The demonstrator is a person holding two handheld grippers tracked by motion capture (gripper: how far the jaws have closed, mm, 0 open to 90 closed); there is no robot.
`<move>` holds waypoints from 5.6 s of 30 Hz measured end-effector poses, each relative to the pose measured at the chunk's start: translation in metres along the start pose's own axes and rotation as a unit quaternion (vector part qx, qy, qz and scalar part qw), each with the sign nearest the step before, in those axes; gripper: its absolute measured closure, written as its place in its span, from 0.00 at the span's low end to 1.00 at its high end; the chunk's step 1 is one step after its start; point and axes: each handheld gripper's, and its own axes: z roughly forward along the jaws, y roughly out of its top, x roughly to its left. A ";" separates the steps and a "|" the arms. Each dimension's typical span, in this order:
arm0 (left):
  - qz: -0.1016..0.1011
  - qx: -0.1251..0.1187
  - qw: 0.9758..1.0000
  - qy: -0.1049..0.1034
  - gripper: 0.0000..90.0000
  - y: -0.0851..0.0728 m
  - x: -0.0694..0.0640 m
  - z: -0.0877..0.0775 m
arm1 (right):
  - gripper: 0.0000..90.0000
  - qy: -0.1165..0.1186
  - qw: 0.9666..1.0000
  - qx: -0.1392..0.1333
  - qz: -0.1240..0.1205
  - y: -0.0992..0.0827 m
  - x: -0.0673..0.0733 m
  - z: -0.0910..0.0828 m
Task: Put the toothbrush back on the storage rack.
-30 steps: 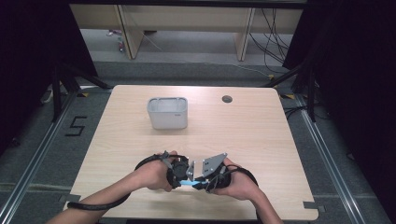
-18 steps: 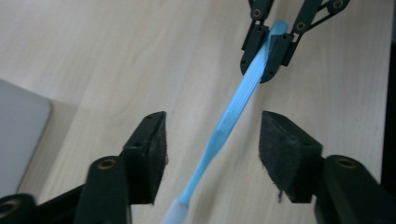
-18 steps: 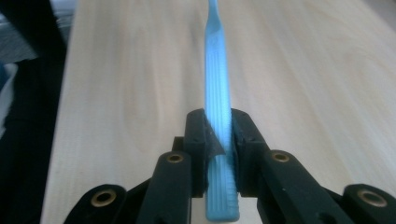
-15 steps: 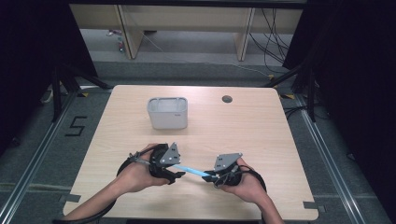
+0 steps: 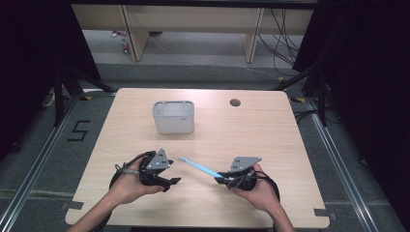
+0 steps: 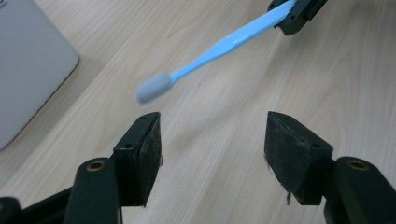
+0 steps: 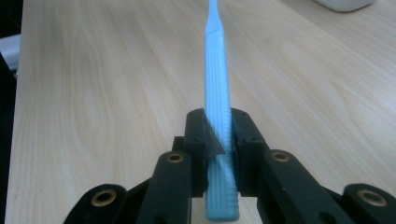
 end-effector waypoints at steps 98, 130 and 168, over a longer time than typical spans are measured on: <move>-0.215 -0.282 0.930 -0.093 0.93 0.053 0.010 0.040 | 0.68 -0.097 0.981 -0.166 0.037 0.030 0.024 0.025; -0.144 -0.252 0.955 0.064 0.93 0.038 0.035 0.015 | 0.53 -0.150 0.977 -0.141 0.060 0.007 0.020 0.000; -0.155 -0.261 0.944 0.129 0.93 0.025 0.068 -0.012 | 0.54 -0.169 0.970 -0.153 0.089 -0.015 0.020 0.001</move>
